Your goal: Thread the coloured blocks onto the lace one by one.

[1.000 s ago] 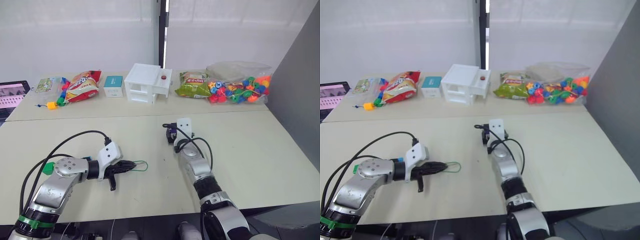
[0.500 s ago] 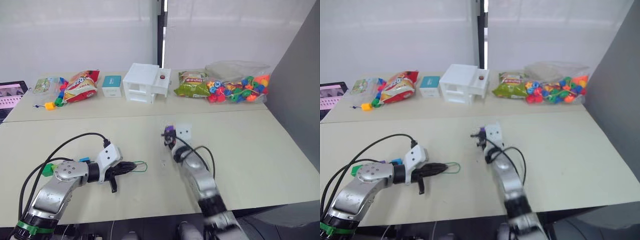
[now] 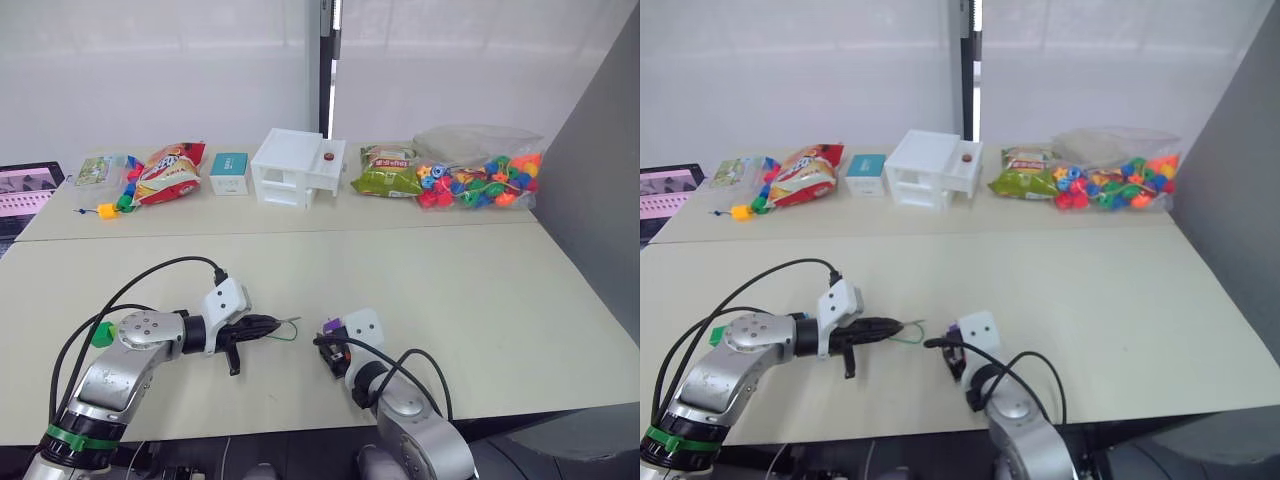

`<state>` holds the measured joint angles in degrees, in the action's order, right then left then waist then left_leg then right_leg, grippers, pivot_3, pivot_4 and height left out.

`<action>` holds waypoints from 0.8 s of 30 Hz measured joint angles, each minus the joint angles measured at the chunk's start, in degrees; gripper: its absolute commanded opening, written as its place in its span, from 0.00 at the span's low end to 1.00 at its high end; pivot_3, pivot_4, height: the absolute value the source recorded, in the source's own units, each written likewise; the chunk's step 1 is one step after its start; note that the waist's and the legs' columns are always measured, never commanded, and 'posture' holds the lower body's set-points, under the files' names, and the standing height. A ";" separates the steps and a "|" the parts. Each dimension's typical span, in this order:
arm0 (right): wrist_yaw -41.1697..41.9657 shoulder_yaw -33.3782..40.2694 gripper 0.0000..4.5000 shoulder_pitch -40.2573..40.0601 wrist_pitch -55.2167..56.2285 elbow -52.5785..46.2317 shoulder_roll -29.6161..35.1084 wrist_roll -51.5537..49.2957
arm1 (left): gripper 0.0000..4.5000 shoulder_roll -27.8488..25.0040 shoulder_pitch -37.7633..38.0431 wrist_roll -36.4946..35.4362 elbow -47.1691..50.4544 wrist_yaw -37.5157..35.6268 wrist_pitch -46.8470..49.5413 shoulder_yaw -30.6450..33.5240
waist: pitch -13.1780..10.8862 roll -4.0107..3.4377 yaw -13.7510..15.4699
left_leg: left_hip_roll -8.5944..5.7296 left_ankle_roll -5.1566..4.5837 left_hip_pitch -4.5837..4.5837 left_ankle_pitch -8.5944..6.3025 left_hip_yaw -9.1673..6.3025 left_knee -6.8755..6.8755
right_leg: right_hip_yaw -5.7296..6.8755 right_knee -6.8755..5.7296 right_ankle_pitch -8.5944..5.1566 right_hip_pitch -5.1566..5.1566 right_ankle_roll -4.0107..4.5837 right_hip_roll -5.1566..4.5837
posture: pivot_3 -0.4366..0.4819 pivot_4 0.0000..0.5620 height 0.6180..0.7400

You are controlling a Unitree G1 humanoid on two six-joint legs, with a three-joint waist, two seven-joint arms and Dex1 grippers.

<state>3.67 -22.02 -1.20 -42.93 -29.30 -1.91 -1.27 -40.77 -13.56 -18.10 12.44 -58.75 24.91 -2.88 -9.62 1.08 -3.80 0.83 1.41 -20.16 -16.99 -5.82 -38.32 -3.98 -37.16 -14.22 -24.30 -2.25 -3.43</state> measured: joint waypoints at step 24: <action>68.90 -6.07 0.99 41.85 26.72 32.45 36.14 -7.60 | 0.00 1.87 3.84 -4.47 8.09 3.38 6.03 -0.73 | -0.06 0.01 0.08 | -0.02 -0.02 -0.05 -0.01 0.01 -0.11 | 0.04 0.05 0.02 0.05 0.00 -0.04 | 0.48 0.27 1.00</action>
<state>72.57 -28.09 40.65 -16.22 3.14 34.22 -8.87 -38.91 -9.72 -22.57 20.53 -55.37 30.94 -3.61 -9.68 1.09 -3.72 0.81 1.39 -20.21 -17.00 -5.82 -38.43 -3.94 -37.11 -14.20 -24.24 -2.26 -3.47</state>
